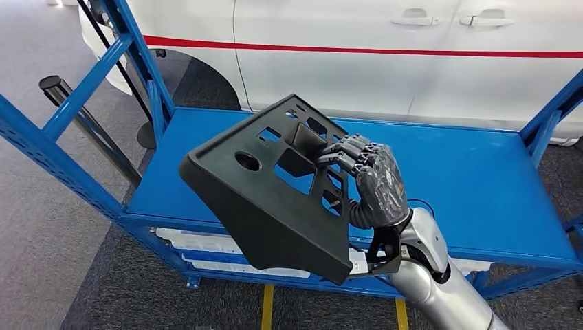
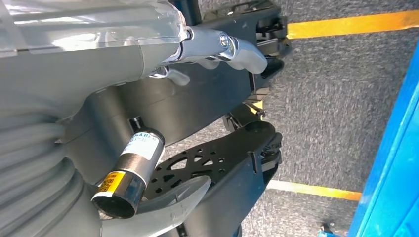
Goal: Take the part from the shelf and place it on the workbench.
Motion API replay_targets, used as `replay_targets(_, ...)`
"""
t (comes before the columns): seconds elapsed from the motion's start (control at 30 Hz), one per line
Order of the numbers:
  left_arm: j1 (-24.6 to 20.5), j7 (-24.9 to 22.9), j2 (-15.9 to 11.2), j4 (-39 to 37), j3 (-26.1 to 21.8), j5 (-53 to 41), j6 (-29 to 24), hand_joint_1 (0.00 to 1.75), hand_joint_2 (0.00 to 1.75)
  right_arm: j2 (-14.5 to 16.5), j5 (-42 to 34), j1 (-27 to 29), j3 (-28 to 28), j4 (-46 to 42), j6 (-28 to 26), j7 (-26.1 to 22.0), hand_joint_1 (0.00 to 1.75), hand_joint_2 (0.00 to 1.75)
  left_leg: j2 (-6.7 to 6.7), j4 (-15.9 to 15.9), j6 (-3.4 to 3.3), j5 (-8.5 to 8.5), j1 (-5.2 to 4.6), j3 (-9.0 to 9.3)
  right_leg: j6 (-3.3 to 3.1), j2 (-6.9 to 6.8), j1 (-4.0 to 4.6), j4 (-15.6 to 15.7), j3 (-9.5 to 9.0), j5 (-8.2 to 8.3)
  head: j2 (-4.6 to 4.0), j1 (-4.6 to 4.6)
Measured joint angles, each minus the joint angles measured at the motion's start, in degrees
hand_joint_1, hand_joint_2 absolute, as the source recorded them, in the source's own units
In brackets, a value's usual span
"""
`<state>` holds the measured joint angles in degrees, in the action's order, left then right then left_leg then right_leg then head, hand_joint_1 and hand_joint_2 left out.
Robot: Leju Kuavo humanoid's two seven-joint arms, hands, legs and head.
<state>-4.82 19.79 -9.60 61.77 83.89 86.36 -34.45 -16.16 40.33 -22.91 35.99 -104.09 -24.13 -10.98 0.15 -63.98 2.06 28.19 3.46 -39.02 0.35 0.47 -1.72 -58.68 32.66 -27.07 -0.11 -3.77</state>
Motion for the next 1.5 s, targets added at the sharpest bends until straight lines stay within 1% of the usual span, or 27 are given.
replay_targets(0.07, -0.1, 0.0, 0.0, 0.0, 0.0, 0.0, 0.0, 0.0, 1.75, 0.0, 0.0, 0.0, 0.0, -0.2, 0.0, 0.0, 1.75, 1.75, 0.02, -7.7, -0.32, 5.2, -0.26, -2.24, -0.72, -0.13, 0.61, -0.1, 1.26, 0.96, 0.0, 0.01)
replay_targets(0.13, -0.3, 0.0, 0.0, 0.0, 0.0, -0.1, -0.1, 0.0, 1.75, -0.2, 0.0, 0.2, -0.1, -0.3, 0.0, 0.0, 1.75, 1.75, 0.02, -12.0, -0.86, 6.24, -0.69, -2.26, -0.99, -0.24, 1.24, -0.2, 2.59, 1.92, 0.0, 0.02)
replay_targets(0.2, -0.8, -0.1, 0.2, 0.0, 0.1, -0.4, -0.4, 0.0, 1.75, -0.9, -0.2, 0.7, -0.3, -0.9, 0.0, -0.1, 1.75, 1.75, -0.04, -8.1, -2.01, 3.71, -1.37, 1.84, -1.01, -0.33, 1.78, -0.4, 3.84, 2.82, 0.0, 0.01)
replay_targets(0.27, -1.2, -0.4, 0.4, 0.1, 0.3, -0.8, -0.8, 0.0, 1.75, -1.9, -0.5, 1.5, -0.8, -1.9, -0.1, -0.3, 1.75, 1.75, -0.18, 0.2, -3.33, 2.49, -2.16, 7.9, -0.78, -0.43, 2.12, -0.6, 4.71, 3.61, 0.0, 0.04)
replay_targets(0.3, -1.4, -0.6, 0.5, 0.2, 0.5, -1.0, -1.0, 0.0, 1.75, -2.4, -0.7, 2.0, -1.2, -2.4, -0.1, -0.5, 1.75, 1.75, -0.23, 3.3, -3.65, 2.52, -2.5, 9.87, -0.54, -0.49, 2.11, -0.6, 4.92, 4.04, 0.0, 0.07)
replay_targets(0.33, -1.5, -0.8, 0.6, 0.3, 0.7, -1.2, -1.2, 0.0, 1.75, -2.9, -0.8, 2.5, -1.7, -2.7, -0.2, -0.7, 1.75, 1.75, -0.28, 5.1, -3.78, 2.7, -2.78, 10.86, -0.21, -0.55, 2.0, -0.6, 5.04, 4.49, 0.0, 0.08)
replay_targets(0.4, -1.7, -1.3, 0.8, 0.4, 1.0, -1.7, -1.3, 0.0, 1.75, -3.9, -0.9, 3.7, -2.6, -3.4, -0.5, -1.1, 1.75, 1.75, -0.22, 6.1, -3.86, 1.88, -2.95, 10.71, 0.56, -0.56, 1.71, -0.3, 5.23, 5.3, 0.0, 0.07)
replay_targets(0.47, -1.7, -1.6, 0.9, 0.4, 1.0, -2.0, -1.4, 0.0, 1.75, -4.8, -0.9, 4.7, -3.4, -3.8, -0.7, -1.4, 1.75, 1.75, 0.06, 6.8, -4.49, 0.53, -2.74, 10.02, 1.17, -0.4, 1.58, -1.4, 5.94, 3.47, 0.0, 0.15)
replay_targets(0.57, -1.7, -1.9, 0.9, 0.4, 1.0, -2.3, -1.5, 0.0, 1.75, -5.6, -0.8, 5.8, -4.2, -4.1, -0.9, -1.5, 1.75, 1.75, 0.38, 7.0, -5.18, -1.46, -2.66, 7.79, 1.9, -0.32, 1.28, -10.4, 8.43, -4.54, 0.0, 0.33)
replay_targets(0.6, -1.7, -2.2, 0.9, 0.4, 1.0, -2.4, -1.6, 0.0, 1.75, -5.8, -0.7, 6.2, -4.4, -4.2, -0.9, -1.5, 1.75, 1.75, 0.41, 6.8, -5.14, -2.07, -2.68, 6.85, 2.17, -0.34, 1.14, -14.0, 9.03, -6.21, 0.0, 0.35)
replay_targets(0.63, -1.7, -2.5, 0.9, 0.4, 1.0, -2.7, -1.8, 0.0, 1.75, -6.1, -0.6, 6.8, -4.7, -4.4, -1.0, -1.5, 1.75, 1.75, 0.44, 6.7, -5.08, -2.62, -2.69, 5.94, 2.38, -0.35, 1.01, -16.3, 8.98, -6.37, 0.0, 0.34)
replay_targets(0.67, -1.7, -2.8, 0.9, 0.4, 1.0, -3.0, -2.0, 0.0, 1.75, -6.3, -0.4, 7.4, -4.9, -4.6, -1.1, -1.5, 1.75, 1.75, 0.45, 6.4, -4.97, -3.12, -2.68, 4.99, 2.55, -0.37, 0.86, -16.7, 8.0, -5.28, 0.0, 0.35)
replay_targets(0.73, -1.7, -3.6, 1.0, 0.4, 1.0, -3.7, -2.6, 0.0, 1.75, -6.8, -0.1, 8.7, -5.6, -5.2, -1.6, -1.7, 1.75, 1.75, 0.42, 5.6, -4.65, -3.88, -2.65, 3.3, 2.7, -0.46, 0.55, -11.3, 3.09, -2.19, 0.0, 0.35)
replay_targets(0.8, -1.7, -4.4, 1.0, 0.5, 1.0, -4.6, -3.1, 0.0, 1.75, -7.2, 0.0, 10.0, -6.4, -5.9, -2.1, -2.1, 1.75, 1.75, 0.34, 4.9, -4.09, -4.53, -2.82, 2.15, 2.34, -0.49, 0.66, -3.1, -2.46, -2.45, 0.0, 0.31)
replay_targets(0.87, -1.7, -5.3, 1.0, 0.6, 1.1, -5.5, -3.7, 0.0, 1.75, -7.5, -0.2, 11.4, -7.3, -6.7, -2.7, -2.8, 1.75, 1.75, 0.32, 4.8, -3.43, -5.32, -2.98, 1.82, 1.57, -0.41, 1.01, 0.5, -4.39, -3.57, 0.0, 0.32)
replay_targets(0.93, -1.7, -6.1, 0.9, 0.8, 1.2, -6.4, -4.3, 0.0, 1.75, -7.7, -0.5, 13.0, -8.1, -7.5, -3.1, -3.7, 1.75, 1.75, 0.25, 4.8, -2.76, -5.71, -3.03, 1.54, 0.58, -0.52, 0.91, 0.7, -3.6, -2.73, 0.0, 0.41)
replay_targets(0.97, -1.7, -6.6, 0.9, 0.8, 1.2, -6.8, -4.4, 0.0, 1.75, -7.8, -0.7, 13.8, -8.4, -7.8, -3.2, -4.1, 1.75, 1.75, 0.18, 4.0, -2.49, -4.54, -3.02, 1.02, 0.01, -0.64, 0.8, 0.8, -3.06, -2.18, 0.0, 0.39)
replay_targets(1.03, -1.8, -7.3, 0.7, 0.9, 1.4, -7.8, -4.6, 0.0, 1.75, -7.9, -1.1, 15.2, -9.2, -8.6, -3.1, -4.6, 1.75, 1.75, 0.07, -0.5, -2.12, 0.64, -2.89, -0.53, -0.95, -0.92, 0.64, 0.9, -1.81, -0.95, 0.0, 0.32)
replay_targets(1.1, -1.8, -7.9, 0.6, 1.1, 1.5, -8.9, -4.6, 0.0, 1.75, -8.1, -1.3, 16.5, -10.1, -9.2, -2.9, -4.8, 1.75, 1.75, 0.08, -7.6, -1.87, 5.49, -2.85, -2.02, -1.29, -1.04, 0.86, 0.8, -0.33, 0.14, 0.0, 0.3)
replay_targets(1.13, -1.8, -8.2, 0.5, 1.2, 1.5, -9.5, -4.6, 0.0, 1.75, -8.1, -1.5, 17.0, -10.6, -9.4, -2.8, -4.8, 1.75, 1.75, 0.08, -10.3, -1.85, 6.05, -2.85, -2.15, -1.3, -1.09, 0.99, 0.6, 0.53, 0.66, 0.0, 0.31)
replay_targets(1.17, -1.8, -8.4, 0.4, 1.3, 1.6, -10.0, -4.6, 0.0, 1.75, -8.2, -1.7, 17.5, -11.1, -9.6, -2.5, -4.9, 1.75, 1.75, 0.08, -11.2, -1.93, 5.28, -2.86, -1.48, -1.27, -1.12, 1.11, 0.3, 1.42, 1.14, 0.0, 0.3)
replay_targets(1.23, -1.8, -8.8, 0.3, 1.5, 1.6, -10.7, -4.6, 0.0, 1.75, -8.5, -2.0, 18.3, -12.3, -10.1, -2.0, -5.0, 1.75, 1.75, 0.01, -7.1, -2.52, 2.18, -2.95, 2.74, -1.14, -1.11, 1.31, -0.3, 3.11, 2.01, 0.0, 0.3)
replay_targets(1.3, -1.7, -9.0, 0.1, 1.8, 1.7, -11.1, -4.6, 0.0, 1.75, -8.7, -2.0, 18.8, -13.2, -10.5, -1.8, -5.1, 1.75, 1.75, -0.19, 1.3, -3.32, 1.74, -3.23, 8.54, -0.76, -1.07, 1.47, -0.6, 4.16, 2.81, 0.0, 0.33)
replay_targets(1.33, -1.7, -9.0, 0.0, 2.0, 1.8, -11.2, -4.7, 0.0, 1.75, -8.7, -2.0, 19.0, -13.5, -10.6, -1.8, -5.1, 1.75, 1.75, -0.29, 4.3, -3.55, 2.11, -3.43, 10.38, -0.45, -1.1, 1.41, -0.6, 4.37, 3.29, 0.0, 0.34)
replay_targets(1.37, -1.7, -9.0, -0.1, 2.2, 1.9, -11.3, -4.7, 0.0, 1.75, -8.8, -2.0, 19.1, -13.8, -10.8, -1.7, -5.1, 1.75, 1.75, -0.35, 6.1, -3.68, 2.41, -3.64, 11.29, -0.08, -1.12, 1.27, -0.4, 4.48, 3.81, 0.0, 0.36)
replay_targets(1.43, -1.6, -9.1, -0.2, 2.6, 2.0, -11.6, -4.7, 0.0, 1.75, -9.0, -2.1, 19.3, -14.3, -11.0, -1.3, -5.1, 1.75, 1.75, -0.21, 7.3, -3.94, 1.3, -3.68, 11.12, 0.7, -1.03, 1.0, 0.1, 4.6, 4.58, 0.0, 0.37)
replay_targets(1.5, -1.5, -9.2, -0.4, 3.2, 2.1, -12.0, -4.8, 0.0, 1.75, -9.4, -2.4, 19.6, -15.0, -11.1, -0.6, -5.1, 1.75, 1.75, 0.05, 8.2, -4.68, -0.16, -3.38, 10.38, 1.25, -0.75, 0.97, -1.6, 5.4, 2.04, 0.0, 0.42)
